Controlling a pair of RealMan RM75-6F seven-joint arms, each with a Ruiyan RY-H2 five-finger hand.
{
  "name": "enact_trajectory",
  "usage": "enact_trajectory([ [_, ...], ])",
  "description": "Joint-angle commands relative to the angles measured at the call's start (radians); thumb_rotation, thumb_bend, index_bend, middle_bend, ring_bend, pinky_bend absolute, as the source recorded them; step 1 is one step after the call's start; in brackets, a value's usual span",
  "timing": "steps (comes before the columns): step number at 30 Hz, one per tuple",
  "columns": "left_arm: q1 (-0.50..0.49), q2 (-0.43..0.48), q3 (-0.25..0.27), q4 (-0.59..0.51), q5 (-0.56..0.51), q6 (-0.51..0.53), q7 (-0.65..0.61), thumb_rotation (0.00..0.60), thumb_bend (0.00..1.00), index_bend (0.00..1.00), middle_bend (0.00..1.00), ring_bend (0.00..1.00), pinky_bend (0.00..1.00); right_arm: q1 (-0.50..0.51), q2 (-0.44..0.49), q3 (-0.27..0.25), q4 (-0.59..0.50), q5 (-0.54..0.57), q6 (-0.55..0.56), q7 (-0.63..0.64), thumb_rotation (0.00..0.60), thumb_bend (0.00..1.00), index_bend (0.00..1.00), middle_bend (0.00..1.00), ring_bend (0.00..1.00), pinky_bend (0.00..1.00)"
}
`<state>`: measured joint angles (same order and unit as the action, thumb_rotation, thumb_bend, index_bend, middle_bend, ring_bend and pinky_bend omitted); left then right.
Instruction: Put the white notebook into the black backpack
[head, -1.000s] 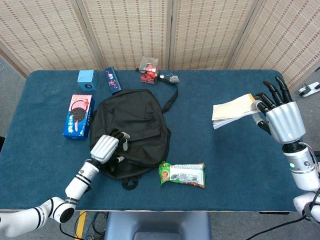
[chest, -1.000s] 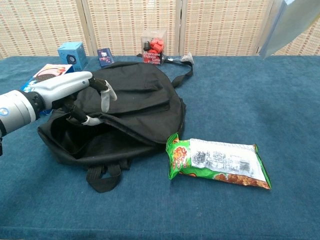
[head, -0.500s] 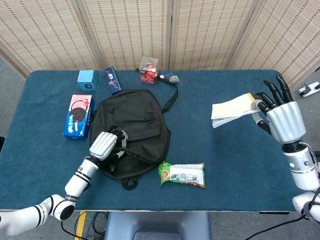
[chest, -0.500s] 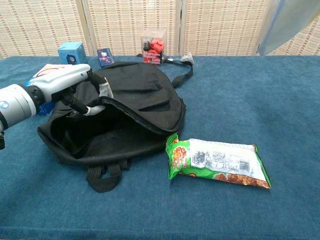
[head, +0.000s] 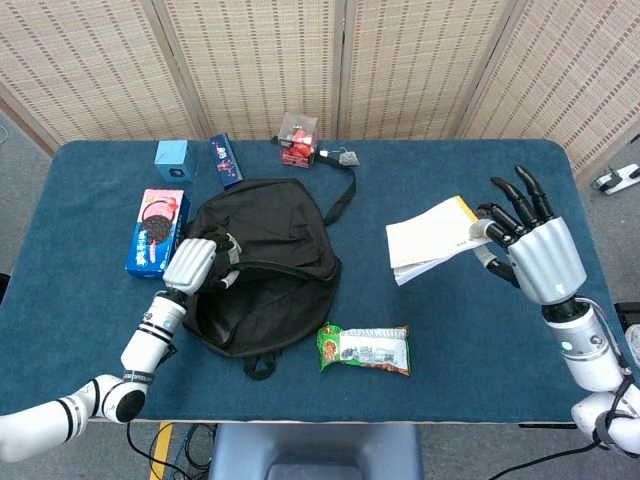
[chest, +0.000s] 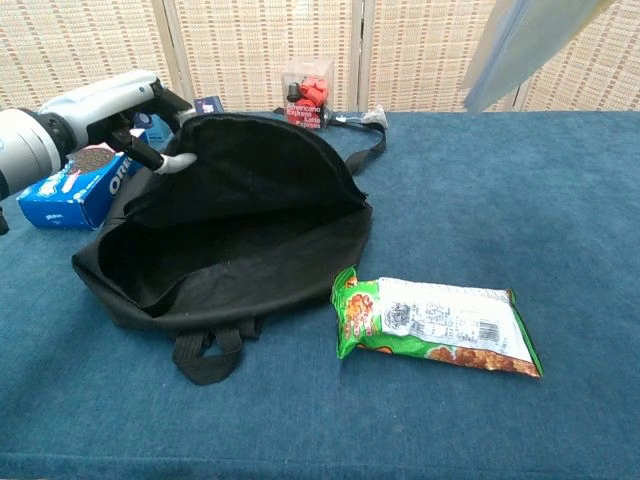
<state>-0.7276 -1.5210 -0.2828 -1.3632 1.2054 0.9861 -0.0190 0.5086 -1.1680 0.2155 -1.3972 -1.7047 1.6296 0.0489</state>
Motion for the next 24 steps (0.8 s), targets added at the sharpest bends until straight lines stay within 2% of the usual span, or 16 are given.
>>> enact_trajectory([
  [1, -0.017, 0.033, -0.045, -0.025, -0.097, -0.042, 0.037, 0.6, 0.49, 0.79, 0.4, 0.35, 0.15, 0.014, 0.014, 0.0, -0.081, -0.053, 0.023, 0.014, 0.6, 0.45, 0.69, 0.43, 0.15, 0.02],
  [11, -0.083, 0.037, -0.108, 0.002, -0.315, -0.097, 0.146, 0.6, 0.49, 0.79, 0.4, 0.35, 0.15, 0.065, 0.007, -0.002, -0.25, -0.139, -0.015, 0.011, 0.6, 0.45, 0.69, 0.44, 0.15, 0.02],
  [17, -0.137, 0.022, -0.117, 0.047, -0.385, -0.122, 0.208, 0.6, 0.49, 0.79, 0.4, 0.35, 0.15, 0.114, -0.054, -0.011, -0.268, -0.143, -0.1, -0.004, 0.6, 0.45, 0.7, 0.44, 0.16, 0.02],
  [24, -0.197, 0.015, -0.119, 0.079, -0.466, -0.145, 0.286, 0.6, 0.49, 0.79, 0.4, 0.35, 0.15, 0.191, -0.165, -0.009, -0.223, -0.11, -0.221, -0.023, 0.6, 0.45, 0.7, 0.44, 0.16, 0.02],
])
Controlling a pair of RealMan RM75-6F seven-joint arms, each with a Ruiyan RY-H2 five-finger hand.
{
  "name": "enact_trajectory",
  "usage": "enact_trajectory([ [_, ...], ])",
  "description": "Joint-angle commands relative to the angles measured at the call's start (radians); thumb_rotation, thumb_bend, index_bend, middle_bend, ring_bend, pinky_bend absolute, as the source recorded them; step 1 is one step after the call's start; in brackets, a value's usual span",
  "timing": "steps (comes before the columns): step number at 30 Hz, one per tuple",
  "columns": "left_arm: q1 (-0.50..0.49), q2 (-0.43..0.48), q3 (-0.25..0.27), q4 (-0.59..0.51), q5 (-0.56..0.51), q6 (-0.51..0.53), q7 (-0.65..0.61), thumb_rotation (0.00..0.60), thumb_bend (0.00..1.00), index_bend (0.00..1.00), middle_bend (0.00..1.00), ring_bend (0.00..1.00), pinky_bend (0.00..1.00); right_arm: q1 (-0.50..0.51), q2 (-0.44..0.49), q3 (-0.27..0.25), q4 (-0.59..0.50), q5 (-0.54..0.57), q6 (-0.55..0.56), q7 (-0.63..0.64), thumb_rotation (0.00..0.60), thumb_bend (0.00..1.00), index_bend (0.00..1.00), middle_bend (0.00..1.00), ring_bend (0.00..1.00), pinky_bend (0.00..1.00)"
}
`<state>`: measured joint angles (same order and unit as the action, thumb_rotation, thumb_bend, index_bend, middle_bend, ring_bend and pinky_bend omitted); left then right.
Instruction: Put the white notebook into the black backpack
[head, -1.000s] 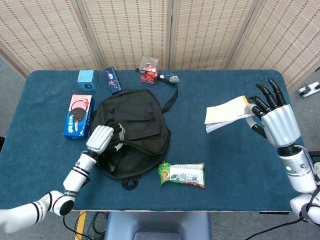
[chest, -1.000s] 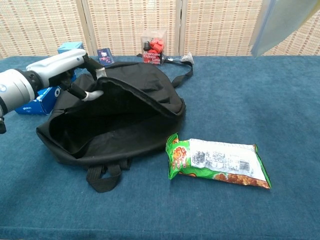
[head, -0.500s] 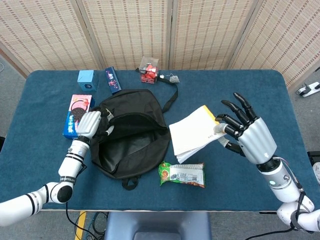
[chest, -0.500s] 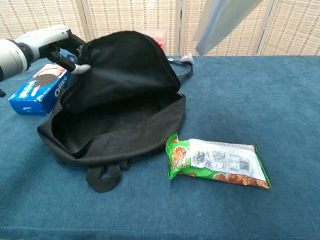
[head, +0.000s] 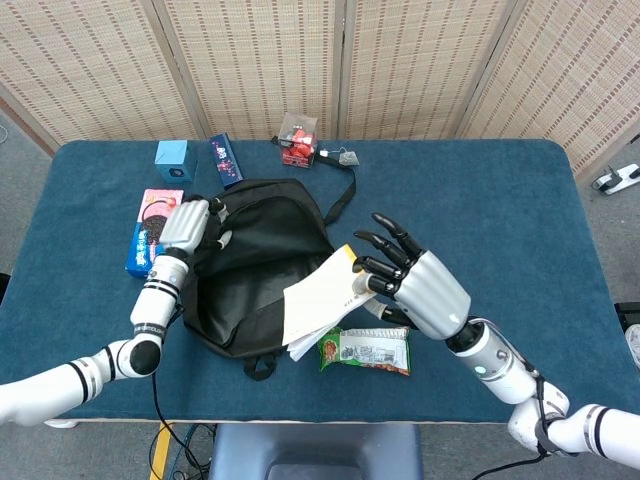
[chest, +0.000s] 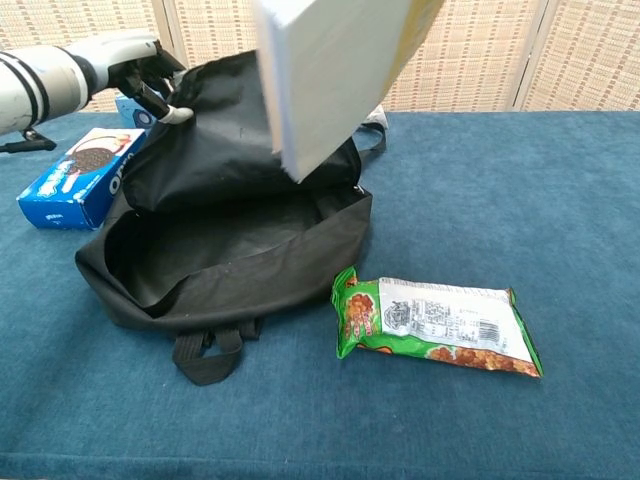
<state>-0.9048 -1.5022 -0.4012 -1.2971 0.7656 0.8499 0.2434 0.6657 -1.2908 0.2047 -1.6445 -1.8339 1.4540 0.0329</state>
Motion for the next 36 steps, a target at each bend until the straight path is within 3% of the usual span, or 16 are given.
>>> enact_trajectory([
  [1, -0.028, -0.006, 0.0, 0.017, -0.038, -0.011, 0.032, 0.6, 0.49, 0.79, 0.4, 0.35, 0.15, 0.047, -0.06, 0.005, 0.037, 0.028, -0.064, -0.009, 0.6, 0.45, 0.7, 0.44, 0.16, 0.02],
  [16, -0.098, -0.035, 0.001, 0.106, -0.161, -0.044, 0.082, 0.6, 0.49, 0.79, 0.4, 0.35, 0.15, 0.175, -0.289, 0.021, 0.257, 0.11, -0.204, -0.029, 0.6, 0.45, 0.7, 0.45, 0.16, 0.02],
  [22, -0.111, -0.037, 0.0, 0.137, -0.199, -0.049, 0.092, 0.6, 0.49, 0.79, 0.4, 0.35, 0.15, 0.19, -0.352, -0.009, 0.342, 0.107, -0.218, -0.051, 0.6, 0.45, 0.7, 0.45, 0.16, 0.02],
  [32, -0.102, -0.013, 0.013, 0.117, -0.212, -0.044, 0.088, 0.6, 0.49, 0.79, 0.4, 0.34, 0.15, 0.14, -0.406, -0.122, 0.419, 0.081, -0.203, -0.093, 0.6, 0.45, 0.7, 0.46, 0.16, 0.02],
  [36, -0.095, 0.002, 0.017, 0.092, -0.211, -0.035, 0.085, 0.6, 0.49, 0.79, 0.4, 0.34, 0.15, 0.146, -0.427, -0.13, 0.462, 0.086, -0.227, -0.103, 0.6, 0.45, 0.7, 0.46, 0.16, 0.02],
])
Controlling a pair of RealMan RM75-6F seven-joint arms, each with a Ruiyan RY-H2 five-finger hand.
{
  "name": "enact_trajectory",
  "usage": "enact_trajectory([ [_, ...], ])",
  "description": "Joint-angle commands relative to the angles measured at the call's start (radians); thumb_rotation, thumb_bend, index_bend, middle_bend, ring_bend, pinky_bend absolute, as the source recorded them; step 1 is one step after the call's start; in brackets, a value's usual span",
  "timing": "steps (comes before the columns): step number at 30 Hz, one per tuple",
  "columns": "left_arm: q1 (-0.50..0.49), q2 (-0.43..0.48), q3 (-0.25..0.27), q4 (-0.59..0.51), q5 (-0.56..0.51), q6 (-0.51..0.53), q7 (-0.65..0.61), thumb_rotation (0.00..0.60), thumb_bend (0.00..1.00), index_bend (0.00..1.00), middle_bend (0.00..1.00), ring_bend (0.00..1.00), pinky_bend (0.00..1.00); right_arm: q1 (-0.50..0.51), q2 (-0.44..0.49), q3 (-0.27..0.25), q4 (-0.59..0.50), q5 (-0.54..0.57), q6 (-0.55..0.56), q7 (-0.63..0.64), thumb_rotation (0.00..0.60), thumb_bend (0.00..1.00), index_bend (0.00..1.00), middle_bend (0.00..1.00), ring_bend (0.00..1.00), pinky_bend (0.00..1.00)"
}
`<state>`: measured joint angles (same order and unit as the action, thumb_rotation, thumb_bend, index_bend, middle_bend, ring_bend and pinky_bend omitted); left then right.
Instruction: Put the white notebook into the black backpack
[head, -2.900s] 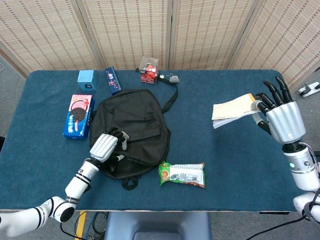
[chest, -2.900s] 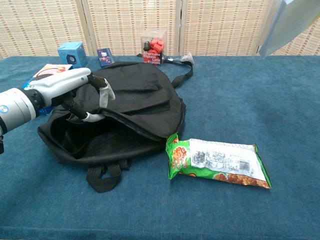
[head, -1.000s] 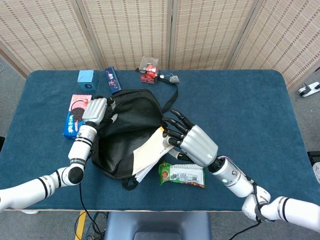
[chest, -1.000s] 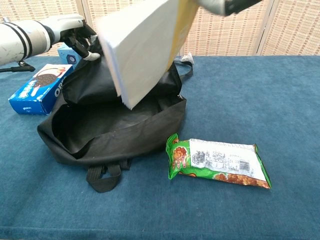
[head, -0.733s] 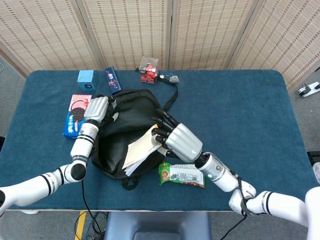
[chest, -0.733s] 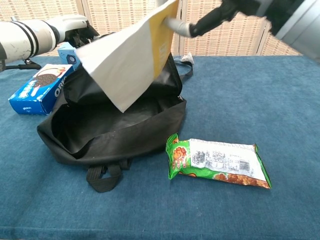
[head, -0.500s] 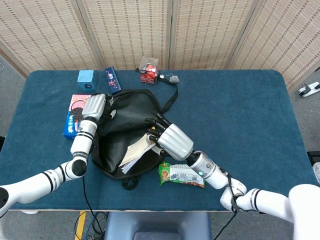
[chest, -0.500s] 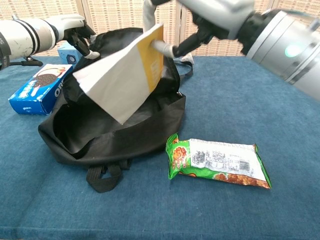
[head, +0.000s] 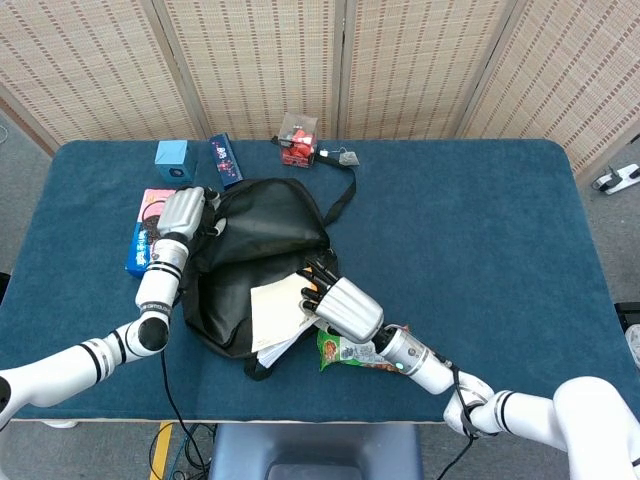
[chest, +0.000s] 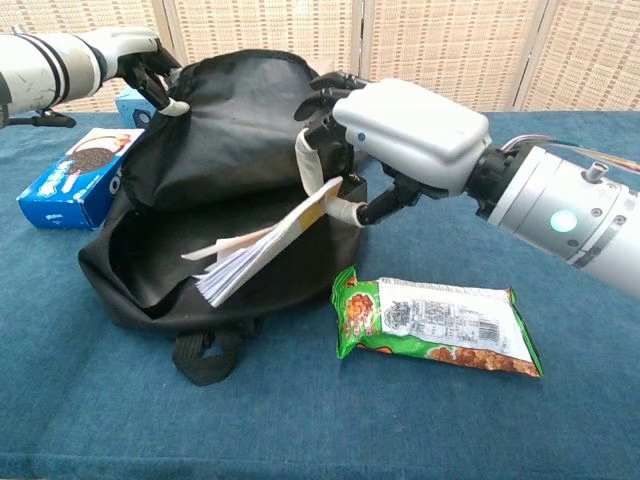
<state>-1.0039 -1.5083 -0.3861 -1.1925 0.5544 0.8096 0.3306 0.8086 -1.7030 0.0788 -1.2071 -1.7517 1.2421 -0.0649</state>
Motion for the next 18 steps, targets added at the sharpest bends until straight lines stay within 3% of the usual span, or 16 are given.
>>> enact_trajectory([
  [1, 0.006, 0.012, 0.002, -0.02, 0.001, 0.007, -0.004, 0.6, 0.49, 0.79, 0.4, 0.34, 0.15, 0.007, -0.021, -0.002, 0.035, 0.007, -0.02, -0.004, 0.6, 0.45, 0.7, 0.46, 0.16, 0.02],
  [18, 0.004, 0.057, 0.016, -0.084, -0.031, 0.022, 0.015, 0.6, 0.49, 0.78, 0.4, 0.34, 0.15, 0.125, -0.163, 0.069, 0.258, 0.094, -0.163, 0.001, 0.6, 0.45, 0.7, 0.46, 0.16, 0.02],
])
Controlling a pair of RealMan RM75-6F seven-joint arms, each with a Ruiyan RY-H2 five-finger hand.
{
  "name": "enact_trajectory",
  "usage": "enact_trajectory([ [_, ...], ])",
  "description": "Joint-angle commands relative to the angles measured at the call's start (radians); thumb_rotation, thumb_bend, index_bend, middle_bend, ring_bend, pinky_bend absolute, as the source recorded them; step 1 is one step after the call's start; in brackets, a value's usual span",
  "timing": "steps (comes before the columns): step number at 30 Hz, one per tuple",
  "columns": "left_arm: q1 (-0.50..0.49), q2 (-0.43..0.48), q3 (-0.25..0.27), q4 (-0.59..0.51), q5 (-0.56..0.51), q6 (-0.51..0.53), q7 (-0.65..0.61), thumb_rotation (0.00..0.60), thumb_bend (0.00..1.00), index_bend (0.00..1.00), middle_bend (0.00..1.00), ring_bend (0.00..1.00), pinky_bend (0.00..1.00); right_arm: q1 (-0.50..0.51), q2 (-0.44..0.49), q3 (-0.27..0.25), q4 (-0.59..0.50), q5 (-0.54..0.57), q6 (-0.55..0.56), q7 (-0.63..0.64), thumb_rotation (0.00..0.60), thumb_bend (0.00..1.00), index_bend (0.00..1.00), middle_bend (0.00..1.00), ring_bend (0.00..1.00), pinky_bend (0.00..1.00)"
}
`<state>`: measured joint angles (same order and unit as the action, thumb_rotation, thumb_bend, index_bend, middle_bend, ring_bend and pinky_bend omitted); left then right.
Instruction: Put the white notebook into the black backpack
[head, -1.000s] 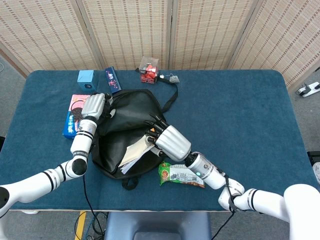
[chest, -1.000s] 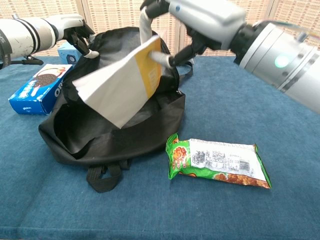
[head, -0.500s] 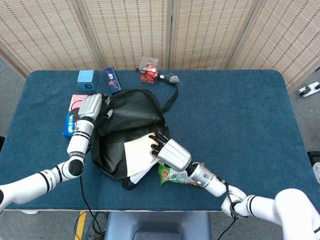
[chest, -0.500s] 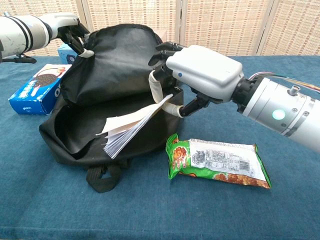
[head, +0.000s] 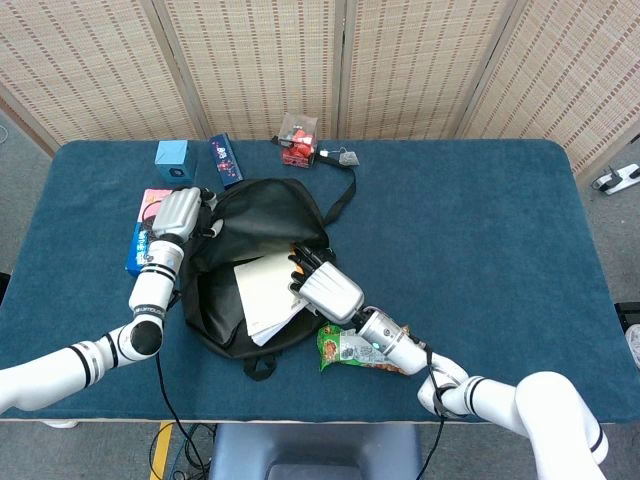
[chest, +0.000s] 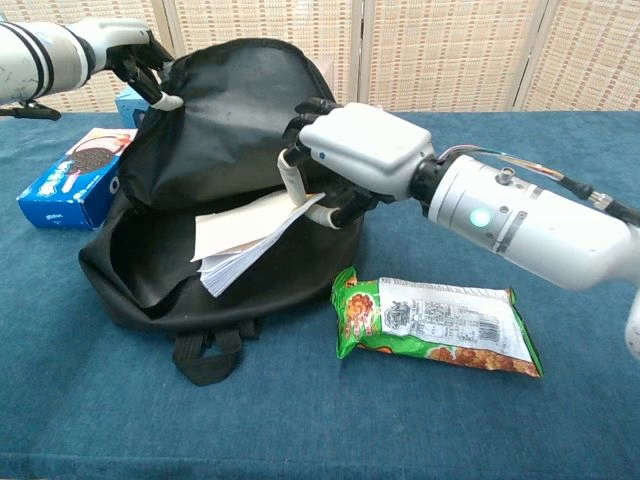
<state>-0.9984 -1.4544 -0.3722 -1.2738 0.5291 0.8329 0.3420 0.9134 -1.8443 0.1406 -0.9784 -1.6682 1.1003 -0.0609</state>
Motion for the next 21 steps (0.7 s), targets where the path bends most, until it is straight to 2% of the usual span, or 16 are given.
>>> enact_trajectory([
  [1, -0.003, 0.005, 0.004, -0.005, -0.012, -0.004, 0.006, 0.6, 0.49, 0.78, 0.4, 0.34, 0.15, 0.029, -0.033, 0.01, 0.047, 0.014, -0.029, -0.004, 0.6, 0.45, 0.7, 0.46, 0.16, 0.02],
  [12, -0.012, 0.023, 0.019, -0.008, -0.052, 0.001, 0.033, 0.6, 0.49, 0.78, 0.4, 0.34, 0.15, 0.085, -0.132, 0.019, 0.229, 0.033, -0.043, 0.045, 0.6, 0.45, 0.7, 0.45, 0.16, 0.02],
  [21, -0.005, 0.047, 0.007, -0.028, -0.094, -0.013, 0.006, 0.6, 0.49, 0.78, 0.4, 0.34, 0.15, 0.104, -0.181, 0.009, 0.35, 0.049, -0.049, 0.11, 0.6, 0.44, 0.7, 0.45, 0.16, 0.02],
])
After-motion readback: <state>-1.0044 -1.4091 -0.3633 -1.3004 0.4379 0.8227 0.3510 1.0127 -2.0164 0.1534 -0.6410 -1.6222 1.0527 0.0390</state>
